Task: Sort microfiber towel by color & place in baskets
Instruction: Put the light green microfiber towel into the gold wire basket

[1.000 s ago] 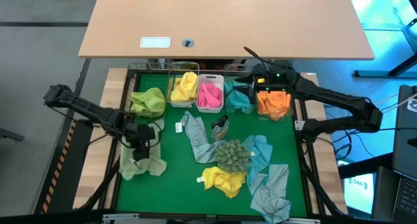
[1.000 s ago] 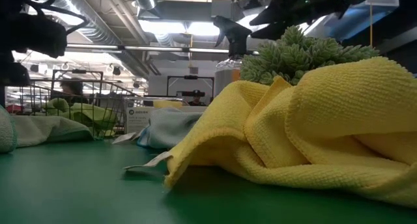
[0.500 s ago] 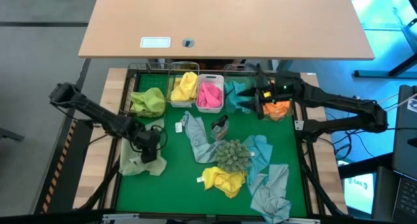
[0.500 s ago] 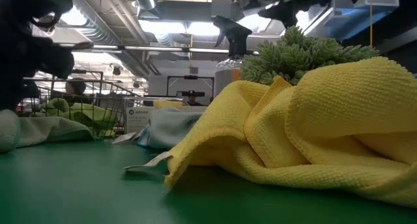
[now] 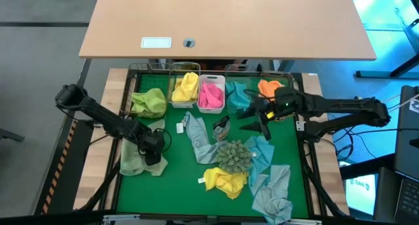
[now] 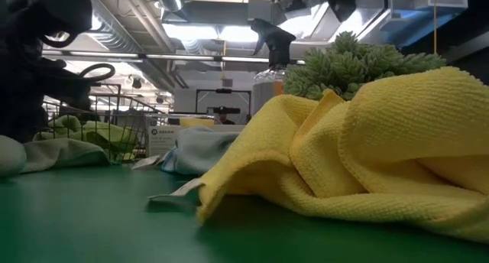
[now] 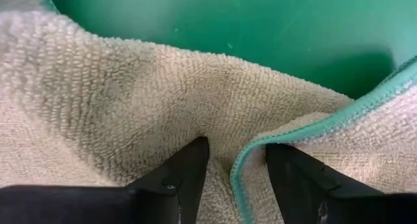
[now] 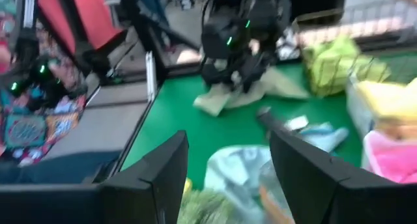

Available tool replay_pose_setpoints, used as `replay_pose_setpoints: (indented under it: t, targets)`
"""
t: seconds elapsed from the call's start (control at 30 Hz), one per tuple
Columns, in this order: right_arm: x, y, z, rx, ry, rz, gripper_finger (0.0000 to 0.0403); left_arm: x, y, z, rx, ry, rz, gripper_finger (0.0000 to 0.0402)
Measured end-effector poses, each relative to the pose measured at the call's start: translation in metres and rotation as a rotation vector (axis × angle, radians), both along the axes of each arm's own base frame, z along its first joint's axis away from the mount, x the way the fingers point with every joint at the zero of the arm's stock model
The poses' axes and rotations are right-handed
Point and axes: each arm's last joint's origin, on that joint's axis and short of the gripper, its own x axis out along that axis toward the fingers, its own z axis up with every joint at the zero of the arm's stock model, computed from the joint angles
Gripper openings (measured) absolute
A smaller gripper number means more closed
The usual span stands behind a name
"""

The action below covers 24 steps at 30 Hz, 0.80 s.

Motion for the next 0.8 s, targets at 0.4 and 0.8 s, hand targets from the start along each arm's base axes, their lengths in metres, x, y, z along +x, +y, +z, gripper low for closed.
replay_pose_setpoints:
  t: [0.4, 0.8]
  targets:
    - [-0.014, 0.022, -0.028, -0.078, 0.33, -0.103, 0.0215, 0.0, 0.001, -0.001, 0.017, -0.009, 0.045, 0.0157]
    - [-0.015, 0.048, -0.043, -0.138, 0.452, -0.039, 0.0215, 0.008, 0.001, -0.001, 0.079, -0.108, 0.069, 0.0156]
